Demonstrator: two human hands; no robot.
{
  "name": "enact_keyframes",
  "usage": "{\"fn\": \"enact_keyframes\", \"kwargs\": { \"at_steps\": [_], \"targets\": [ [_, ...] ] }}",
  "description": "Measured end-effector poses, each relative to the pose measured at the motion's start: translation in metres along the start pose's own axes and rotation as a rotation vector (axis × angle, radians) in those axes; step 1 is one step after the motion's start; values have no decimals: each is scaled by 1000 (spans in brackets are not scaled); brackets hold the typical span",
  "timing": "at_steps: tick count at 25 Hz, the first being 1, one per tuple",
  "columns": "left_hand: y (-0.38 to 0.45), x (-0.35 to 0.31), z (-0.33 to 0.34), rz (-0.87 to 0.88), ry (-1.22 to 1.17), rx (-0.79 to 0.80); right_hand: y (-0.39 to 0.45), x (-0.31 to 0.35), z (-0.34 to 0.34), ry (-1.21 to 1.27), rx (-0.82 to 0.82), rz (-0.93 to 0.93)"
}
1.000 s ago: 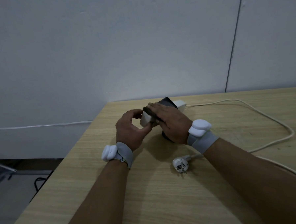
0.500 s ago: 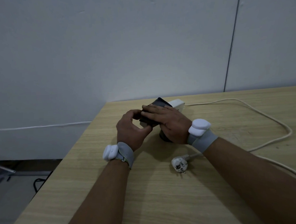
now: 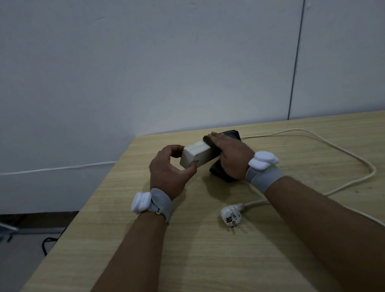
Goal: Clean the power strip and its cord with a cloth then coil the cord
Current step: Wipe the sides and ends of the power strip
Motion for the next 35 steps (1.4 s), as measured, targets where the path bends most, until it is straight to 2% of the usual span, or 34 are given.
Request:
{"fn": "enact_keyframes", "kwargs": {
  "at_steps": [7, 12, 16, 20, 22, 24, 30, 35],
  "targets": [
    [3, 5, -3, 23, -4, -17, -2, 47, -11, 172, -60, -239],
    [2, 7, -3, 32, -22, -26, -6, 57, -11, 226, -61, -362],
    [1, 5, -1, 34, -21, 7, 1, 20, -5, 279, -32, -168],
    [1, 5, -2, 9, -64, -21, 6, -28, 11, 322, -53, 232],
    [3, 8, -2, -27, -83, -38, 5, -41, 17, 477, -85, 496],
    [4, 9, -2, -51, -99, -50, 5, -33, 20, 667, -93, 605],
    [5, 17, -7, -169, -133, -136, -1, 30, 16, 814, 51, 470],
    [5, 17, -12, -210, -142, -178, -11, 67, 0, 726, 165, 260]
  ]
}}
Point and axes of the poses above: each hand's wrist, its own y-axis towards the middle knuckle, its own z-axis out of the palm, x = y × z, the point moved 4 cm from there along y, towards the middle knuckle, and after that the axes turned 8 degrees about -y, right-handed, at the moved point
